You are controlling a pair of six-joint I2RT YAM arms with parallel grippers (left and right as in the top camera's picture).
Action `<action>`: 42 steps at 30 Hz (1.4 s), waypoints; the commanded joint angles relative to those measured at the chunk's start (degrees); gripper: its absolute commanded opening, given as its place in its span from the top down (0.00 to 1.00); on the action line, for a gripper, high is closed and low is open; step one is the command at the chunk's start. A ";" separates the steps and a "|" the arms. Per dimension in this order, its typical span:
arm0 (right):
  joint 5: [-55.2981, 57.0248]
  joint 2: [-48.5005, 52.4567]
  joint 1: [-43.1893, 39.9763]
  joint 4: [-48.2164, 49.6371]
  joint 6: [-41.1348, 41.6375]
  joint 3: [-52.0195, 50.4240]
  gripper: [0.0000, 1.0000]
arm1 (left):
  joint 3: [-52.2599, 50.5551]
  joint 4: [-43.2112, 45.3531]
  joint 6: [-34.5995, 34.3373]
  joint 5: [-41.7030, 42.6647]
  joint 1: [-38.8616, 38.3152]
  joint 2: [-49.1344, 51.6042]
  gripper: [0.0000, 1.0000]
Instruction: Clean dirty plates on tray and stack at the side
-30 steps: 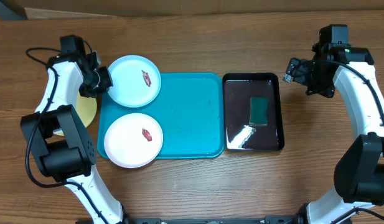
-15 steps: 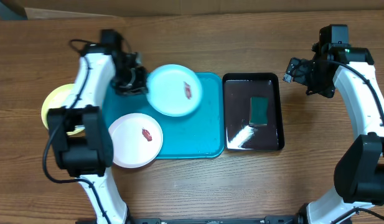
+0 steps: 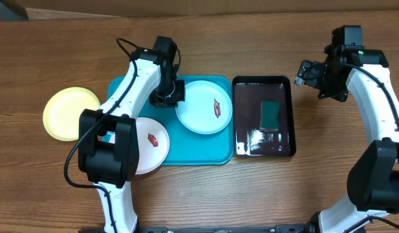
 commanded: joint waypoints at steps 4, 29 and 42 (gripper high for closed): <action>-0.28 -0.24 0.04 0.13 0.20 0.31 0.00 | -0.55 -1.29 -2.12 -3.08 0.09 -1.86 0.96; 3.15 -0.24 0.04 5.33 -1.70 0.31 0.00 | -0.79 -1.42 -3.41 -9.07 0.09 -1.86 0.95; -21.66 -0.26 0.04 3.30 4.37 0.31 0.00 | -0.81 -1.42 -3.41 -9.07 0.07 -1.86 0.95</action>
